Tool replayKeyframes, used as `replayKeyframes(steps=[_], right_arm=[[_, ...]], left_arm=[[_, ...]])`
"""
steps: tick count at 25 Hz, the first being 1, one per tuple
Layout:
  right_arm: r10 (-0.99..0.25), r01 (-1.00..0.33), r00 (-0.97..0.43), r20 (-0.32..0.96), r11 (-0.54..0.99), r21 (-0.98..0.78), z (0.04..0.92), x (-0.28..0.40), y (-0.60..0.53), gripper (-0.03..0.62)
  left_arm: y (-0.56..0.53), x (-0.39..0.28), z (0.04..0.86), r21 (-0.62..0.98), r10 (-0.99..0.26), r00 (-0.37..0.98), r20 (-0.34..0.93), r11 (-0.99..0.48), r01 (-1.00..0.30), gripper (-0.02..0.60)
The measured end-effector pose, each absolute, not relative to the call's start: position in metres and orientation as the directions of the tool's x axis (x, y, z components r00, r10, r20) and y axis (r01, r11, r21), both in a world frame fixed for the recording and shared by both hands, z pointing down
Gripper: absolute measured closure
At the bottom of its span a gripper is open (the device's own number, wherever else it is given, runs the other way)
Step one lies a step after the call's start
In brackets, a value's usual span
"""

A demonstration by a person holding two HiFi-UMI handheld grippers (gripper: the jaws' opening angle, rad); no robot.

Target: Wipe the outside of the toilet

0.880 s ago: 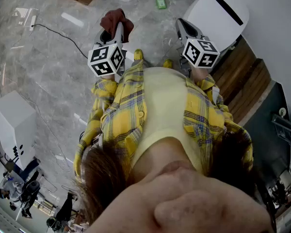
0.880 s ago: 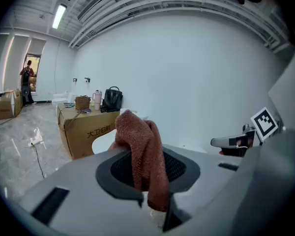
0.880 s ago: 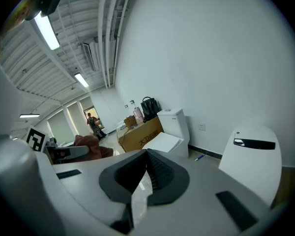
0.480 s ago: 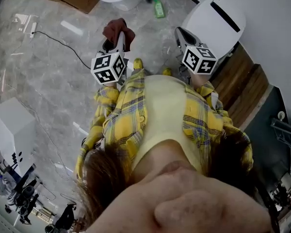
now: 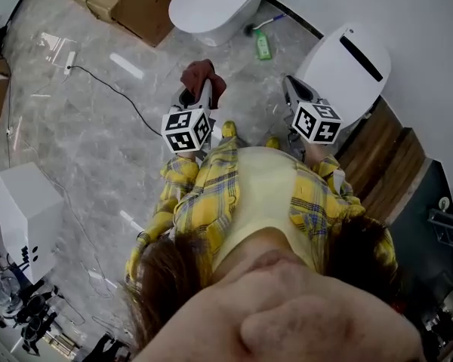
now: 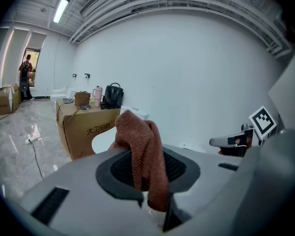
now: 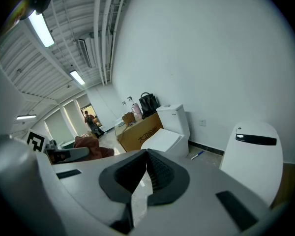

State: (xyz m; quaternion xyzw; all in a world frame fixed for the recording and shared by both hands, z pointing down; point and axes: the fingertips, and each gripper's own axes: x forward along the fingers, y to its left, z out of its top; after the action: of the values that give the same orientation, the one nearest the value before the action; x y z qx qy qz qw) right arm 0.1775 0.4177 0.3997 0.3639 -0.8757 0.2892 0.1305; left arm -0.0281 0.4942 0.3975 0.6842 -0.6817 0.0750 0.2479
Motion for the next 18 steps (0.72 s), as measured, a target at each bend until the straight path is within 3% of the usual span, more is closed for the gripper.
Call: replayKeyframes(steps=[18], right_arm=[[-0.59,-0.738,-0.674,0.445,0.501,-0.453,0.405,0.104,0.402,0.568]], left_arm=[[0.463,-0.104,0.401,0.225,-0.89,0.119,0.44,-0.019,-0.974,0.485]])
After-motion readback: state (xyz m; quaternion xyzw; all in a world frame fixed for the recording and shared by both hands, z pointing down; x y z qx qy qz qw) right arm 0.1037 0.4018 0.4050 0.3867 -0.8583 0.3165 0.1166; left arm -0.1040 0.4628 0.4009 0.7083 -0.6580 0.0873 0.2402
